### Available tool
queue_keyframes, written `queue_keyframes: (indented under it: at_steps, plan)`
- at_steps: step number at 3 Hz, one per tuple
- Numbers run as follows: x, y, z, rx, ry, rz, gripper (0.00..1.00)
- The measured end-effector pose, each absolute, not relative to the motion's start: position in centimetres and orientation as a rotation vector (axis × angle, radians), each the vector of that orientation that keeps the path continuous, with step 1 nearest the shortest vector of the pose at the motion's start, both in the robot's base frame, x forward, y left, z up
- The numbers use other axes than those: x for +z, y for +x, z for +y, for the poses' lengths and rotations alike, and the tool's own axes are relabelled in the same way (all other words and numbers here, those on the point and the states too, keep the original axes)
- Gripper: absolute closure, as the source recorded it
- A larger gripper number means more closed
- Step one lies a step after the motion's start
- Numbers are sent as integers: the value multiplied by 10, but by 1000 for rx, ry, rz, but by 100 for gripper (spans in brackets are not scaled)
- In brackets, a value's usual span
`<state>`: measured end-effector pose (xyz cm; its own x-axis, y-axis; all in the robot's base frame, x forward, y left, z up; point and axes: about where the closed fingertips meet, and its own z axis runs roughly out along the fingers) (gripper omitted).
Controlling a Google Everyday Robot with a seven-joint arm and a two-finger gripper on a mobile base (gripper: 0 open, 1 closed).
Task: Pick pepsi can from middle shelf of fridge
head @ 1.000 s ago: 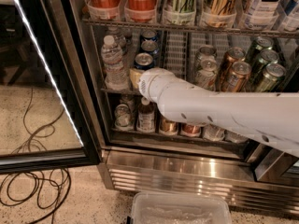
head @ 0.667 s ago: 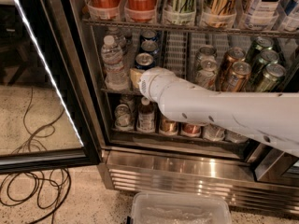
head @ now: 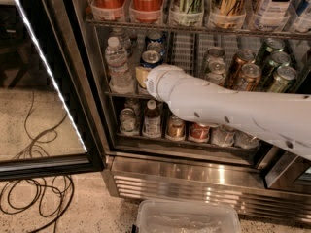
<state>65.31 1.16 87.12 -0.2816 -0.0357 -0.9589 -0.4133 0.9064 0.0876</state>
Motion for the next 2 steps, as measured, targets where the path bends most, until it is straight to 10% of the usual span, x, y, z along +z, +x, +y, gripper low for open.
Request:
queue_keyframes:
  at_steps: [2]
  plan:
    - [884, 651, 9, 369, -349, 1815, 100]
